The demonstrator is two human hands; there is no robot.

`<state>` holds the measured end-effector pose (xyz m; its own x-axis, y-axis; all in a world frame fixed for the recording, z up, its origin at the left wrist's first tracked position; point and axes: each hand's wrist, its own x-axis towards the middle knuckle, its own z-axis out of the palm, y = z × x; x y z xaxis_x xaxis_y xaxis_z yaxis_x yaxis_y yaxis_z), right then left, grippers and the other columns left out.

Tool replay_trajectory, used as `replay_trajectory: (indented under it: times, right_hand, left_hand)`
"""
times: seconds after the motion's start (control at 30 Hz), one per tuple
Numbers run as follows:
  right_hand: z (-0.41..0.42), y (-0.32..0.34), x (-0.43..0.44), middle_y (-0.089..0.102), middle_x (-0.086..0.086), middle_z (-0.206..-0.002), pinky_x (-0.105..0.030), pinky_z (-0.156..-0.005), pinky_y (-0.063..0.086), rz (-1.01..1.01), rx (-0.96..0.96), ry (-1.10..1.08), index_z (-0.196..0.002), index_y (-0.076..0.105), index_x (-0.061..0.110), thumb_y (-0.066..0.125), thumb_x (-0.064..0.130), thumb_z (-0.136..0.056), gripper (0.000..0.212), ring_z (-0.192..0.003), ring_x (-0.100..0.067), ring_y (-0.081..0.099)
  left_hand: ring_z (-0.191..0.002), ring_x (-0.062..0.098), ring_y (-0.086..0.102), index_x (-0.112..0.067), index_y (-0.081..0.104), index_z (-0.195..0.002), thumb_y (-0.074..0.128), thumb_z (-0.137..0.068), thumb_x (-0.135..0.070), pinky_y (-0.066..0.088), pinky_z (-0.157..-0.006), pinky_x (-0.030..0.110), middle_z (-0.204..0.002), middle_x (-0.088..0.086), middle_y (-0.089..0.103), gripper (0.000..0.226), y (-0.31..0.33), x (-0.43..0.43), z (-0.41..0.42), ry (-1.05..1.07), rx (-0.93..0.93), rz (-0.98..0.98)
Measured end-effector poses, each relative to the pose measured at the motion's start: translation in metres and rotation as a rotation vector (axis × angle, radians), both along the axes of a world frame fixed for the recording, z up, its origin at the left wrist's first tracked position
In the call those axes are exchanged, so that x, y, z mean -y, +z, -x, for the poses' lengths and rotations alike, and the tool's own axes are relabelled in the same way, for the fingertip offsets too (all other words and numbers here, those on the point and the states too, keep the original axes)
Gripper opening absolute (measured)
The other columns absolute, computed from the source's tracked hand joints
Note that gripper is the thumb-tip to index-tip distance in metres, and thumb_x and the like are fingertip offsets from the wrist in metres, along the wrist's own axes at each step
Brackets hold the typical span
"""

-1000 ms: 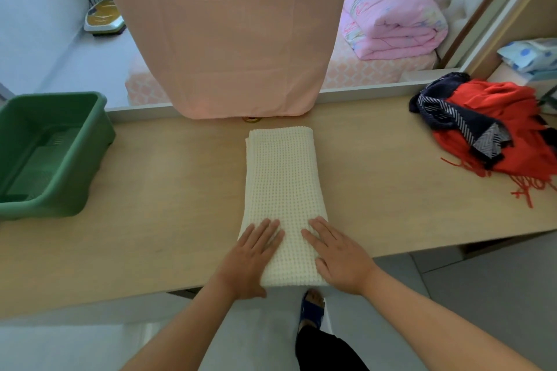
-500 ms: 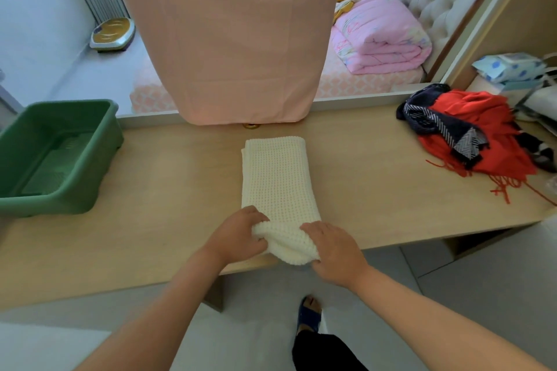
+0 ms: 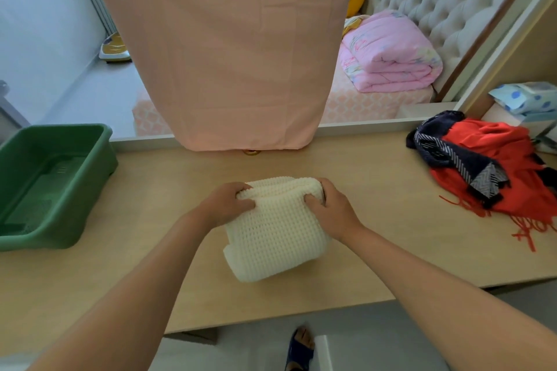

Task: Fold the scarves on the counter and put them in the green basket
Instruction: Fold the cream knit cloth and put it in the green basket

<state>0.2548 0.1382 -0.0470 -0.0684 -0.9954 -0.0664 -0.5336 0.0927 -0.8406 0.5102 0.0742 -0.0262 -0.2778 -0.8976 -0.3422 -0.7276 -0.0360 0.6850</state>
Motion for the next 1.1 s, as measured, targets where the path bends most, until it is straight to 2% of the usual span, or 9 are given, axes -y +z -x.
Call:
replay_trajectory:
  times: [0.17,0.27,0.4,0.57,0.63,0.77,0.83,0.9,1.1]
  right_hand:
    - [-0.003,-0.029,0.065,0.062,0.002,-0.113,-0.039,-0.091,0.047,-0.055,-0.081,-0.047,-0.124,0.051,0.026,0.039,0.055,-0.095,0.043,-0.104,-0.019,0.058]
    - [-0.001,-0.046,0.098,0.059,0.000,-0.119,-0.043,-0.099,0.045,-0.080,-0.043,-0.055,-0.124,0.052,0.020,0.039,0.051,-0.096,0.043,-0.113,-0.021,0.056]
    - [-0.001,-0.053,0.125,0.052,0.006,-0.135,-0.033,-0.104,0.039,-0.104,0.044,0.027,-0.142,0.040,0.026,0.040,0.043,-0.102,0.044,-0.122,-0.011,0.049]
    - [-0.009,-0.060,0.145,0.054,0.010,-0.126,-0.028,-0.092,0.037,-0.088,0.028,0.110,-0.133,0.043,0.034,0.038,0.038,-0.104,0.030,-0.113,-0.009,0.051]
    - [-0.013,-0.063,0.155,0.057,0.007,-0.121,-0.031,-0.089,0.040,-0.097,0.008,0.108,-0.126,0.045,0.033,0.037,0.039,-0.104,0.024,-0.109,-0.013,0.054]
    - [-0.017,-0.059,0.164,0.062,0.008,-0.107,-0.033,-0.082,0.047,-0.027,-0.004,0.114,-0.122,0.045,0.035,0.037,0.038,-0.104,0.020,-0.099,-0.013,0.059]
    - [-0.022,-0.056,0.165,0.062,0.011,-0.111,-0.029,-0.086,0.048,0.051,0.033,0.138,-0.125,0.046,0.037,0.039,0.036,-0.104,0.023,-0.101,-0.007,0.058]
    - [-0.030,-0.056,0.172,0.057,0.013,-0.122,-0.024,-0.094,0.043,0.065,0.100,0.141,-0.130,0.045,0.036,0.040,0.034,-0.104,0.026,-0.111,-0.003,0.054]
    - [-0.037,-0.064,0.208,0.055,0.003,-0.132,-0.036,-0.094,0.040,-0.256,-0.002,0.172,-0.139,0.031,0.034,0.031,0.051,-0.103,0.040,-0.114,-0.018,0.053]
  left_hand:
    - [-0.114,0.020,0.056,-0.023,0.055,-0.133,0.058,-0.095,-0.035,0.045,-0.098,0.037,-0.131,-0.003,0.057,0.040,-0.023,0.036,0.014,0.088,0.261,0.283]
    - [-0.134,0.024,0.043,-0.028,0.049,-0.139,0.041,-0.090,-0.064,0.032,-0.110,0.041,-0.146,-0.004,0.045,0.062,-0.037,0.035,0.032,0.010,0.312,0.535]
    - [-0.150,0.022,-0.014,-0.036,0.015,-0.154,0.026,-0.062,-0.098,-0.007,-0.120,0.053,-0.164,-0.005,-0.003,0.112,-0.064,0.060,0.032,-0.241,0.468,0.177]
    - [-0.126,0.018,0.046,-0.043,0.049,-0.127,0.038,-0.058,-0.097,0.030,-0.107,0.043,-0.126,-0.013,0.057,0.088,-0.080,0.095,0.021,-0.149,0.286,-0.053]
    - [-0.119,0.017,0.050,-0.038,0.052,-0.124,0.045,-0.066,-0.090,0.028,-0.110,0.042,-0.117,-0.011,0.061,0.078,-0.075,0.102,0.020,-0.094,0.256,-0.052]
    - [-0.111,0.003,0.051,-0.035,0.055,-0.116,0.052,-0.079,-0.078,-0.003,-0.118,0.045,-0.105,-0.020,0.060,0.057,-0.066,0.112,0.012,-0.115,0.210,-0.086]
    - [-0.099,0.006,0.057,-0.034,0.057,-0.094,0.057,-0.081,-0.071,0.020,-0.112,0.042,-0.091,-0.018,0.062,0.039,-0.070,0.116,0.005,-0.098,0.159,-0.130]
    - [-0.096,0.012,0.059,-0.034,0.056,-0.098,0.059,-0.083,-0.067,0.043,-0.089,0.036,-0.097,-0.014,0.062,0.036,-0.072,0.121,0.000,0.008,0.041,-0.184]
    - [-0.088,0.013,0.056,-0.026,0.051,-0.106,0.050,-0.088,-0.067,0.042,-0.075,0.035,-0.101,-0.006,0.061,0.044,-0.065,0.143,-0.003,0.120,0.120,-0.165]
